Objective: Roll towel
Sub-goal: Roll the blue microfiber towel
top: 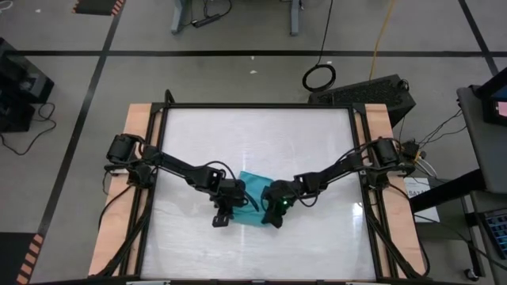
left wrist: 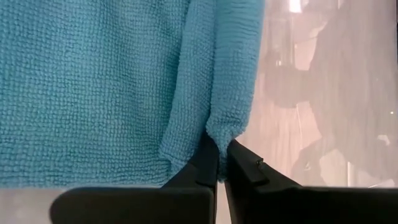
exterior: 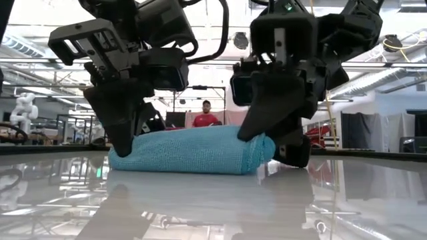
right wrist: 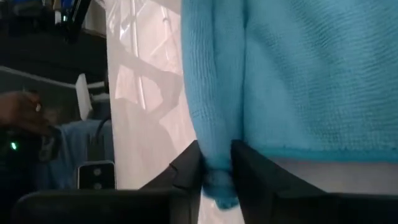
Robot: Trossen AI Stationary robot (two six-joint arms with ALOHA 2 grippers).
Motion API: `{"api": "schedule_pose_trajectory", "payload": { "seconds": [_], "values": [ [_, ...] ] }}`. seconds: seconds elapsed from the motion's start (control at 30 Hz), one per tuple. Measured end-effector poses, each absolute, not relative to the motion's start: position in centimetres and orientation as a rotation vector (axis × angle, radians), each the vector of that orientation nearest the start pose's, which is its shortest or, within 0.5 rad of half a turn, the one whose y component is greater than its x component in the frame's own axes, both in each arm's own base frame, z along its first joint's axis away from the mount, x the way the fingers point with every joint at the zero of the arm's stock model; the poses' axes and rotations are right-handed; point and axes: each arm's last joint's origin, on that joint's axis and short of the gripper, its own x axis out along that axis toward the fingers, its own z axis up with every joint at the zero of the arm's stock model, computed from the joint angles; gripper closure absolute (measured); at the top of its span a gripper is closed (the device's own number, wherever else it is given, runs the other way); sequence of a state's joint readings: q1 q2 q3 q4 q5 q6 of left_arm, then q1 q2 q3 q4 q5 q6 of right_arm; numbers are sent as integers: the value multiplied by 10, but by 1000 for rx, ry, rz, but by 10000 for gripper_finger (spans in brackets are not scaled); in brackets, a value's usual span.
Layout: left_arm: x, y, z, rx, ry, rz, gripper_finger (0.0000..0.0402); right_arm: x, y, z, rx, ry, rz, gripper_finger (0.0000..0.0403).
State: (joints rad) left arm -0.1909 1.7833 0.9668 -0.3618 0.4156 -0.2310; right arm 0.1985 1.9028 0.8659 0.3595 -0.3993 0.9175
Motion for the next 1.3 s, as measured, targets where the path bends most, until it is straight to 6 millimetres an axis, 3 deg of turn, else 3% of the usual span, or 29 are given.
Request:
{"api": "schedule_pose_trajectory", "payload": {
  "seconds": [0.3, 0.43, 0.6, 0.8, 1.07, 1.3],
  "values": [
    [315, -73, 137, -353, 1255, -381, 387, 335, 83, 144, 724, 842, 212, 224],
    [315, -73, 137, -354, 1252, -381, 387, 324, 88, 159, 587, 841, 208, 196],
    [315, -73, 137, -354, 1249, -382, 387, 312, 121, 174, 304, 742, 384, 191],
    [316, -73, 137, -354, 1247, -381, 387, 301, 160, 171, 1, 642, 434, 191],
    [316, -73, 137, -353, 1241, -383, 387, 320, 169, 169, -152, 600, 422, 191],
    [316, -73, 137, -359, 1242, -393, 387, 341, 166, 156, -222, 682, 407, 191]
  ]
}}
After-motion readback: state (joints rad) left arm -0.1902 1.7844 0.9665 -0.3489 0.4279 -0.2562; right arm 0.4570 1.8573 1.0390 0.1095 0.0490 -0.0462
